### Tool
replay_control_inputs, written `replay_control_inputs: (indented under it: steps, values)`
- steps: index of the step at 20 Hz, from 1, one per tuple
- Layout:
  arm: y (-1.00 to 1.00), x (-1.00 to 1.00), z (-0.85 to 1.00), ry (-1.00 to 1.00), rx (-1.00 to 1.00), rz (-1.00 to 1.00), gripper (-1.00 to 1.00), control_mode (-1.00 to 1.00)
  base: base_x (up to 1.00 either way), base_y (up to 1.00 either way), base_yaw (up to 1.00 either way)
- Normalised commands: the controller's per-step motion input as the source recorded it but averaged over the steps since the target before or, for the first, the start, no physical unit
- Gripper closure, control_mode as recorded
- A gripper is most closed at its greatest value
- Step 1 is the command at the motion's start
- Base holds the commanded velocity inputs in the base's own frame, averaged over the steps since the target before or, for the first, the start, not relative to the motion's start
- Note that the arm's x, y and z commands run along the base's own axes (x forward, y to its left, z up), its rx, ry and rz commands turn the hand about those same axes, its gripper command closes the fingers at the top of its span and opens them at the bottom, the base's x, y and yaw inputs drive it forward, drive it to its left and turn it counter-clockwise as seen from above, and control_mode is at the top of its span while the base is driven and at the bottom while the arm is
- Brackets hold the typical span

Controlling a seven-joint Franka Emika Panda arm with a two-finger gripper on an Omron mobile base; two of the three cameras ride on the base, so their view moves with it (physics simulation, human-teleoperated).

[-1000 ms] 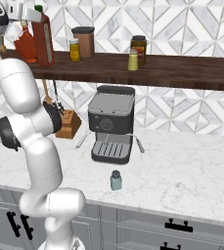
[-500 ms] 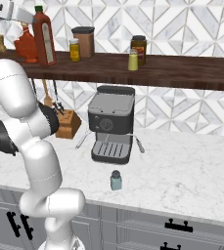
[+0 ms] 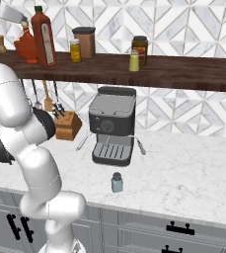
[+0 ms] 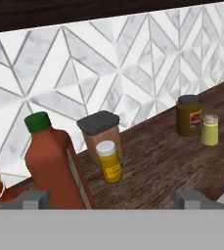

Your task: Put the shaker and condiment bottle from the counter next to their counterparts in the cabinet.

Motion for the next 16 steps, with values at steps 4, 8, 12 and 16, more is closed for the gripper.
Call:
replay_control_inputs:
  steps: [4,8,12,16]
  values:
    - [-0.27,-1.0,0.07,-0.04,0.06,0.0,-1.0,-1.0,0.0,0.0,0.0]
    - [-0.63,-1.0,-0.23,-0.17,0.0,0.03,-1.0,-1.0,0.0,0.0,0.0]
    - [-0.81,-1.0,-0.46,-0.17,0.0,0.03,-1.0,-1.0,0.0,0.0,0.0]
    - [-0.72,-1.0,-0.8,-0.17,0.0,0.03,-1.0,-1.0,0.0,0.0,0.0]
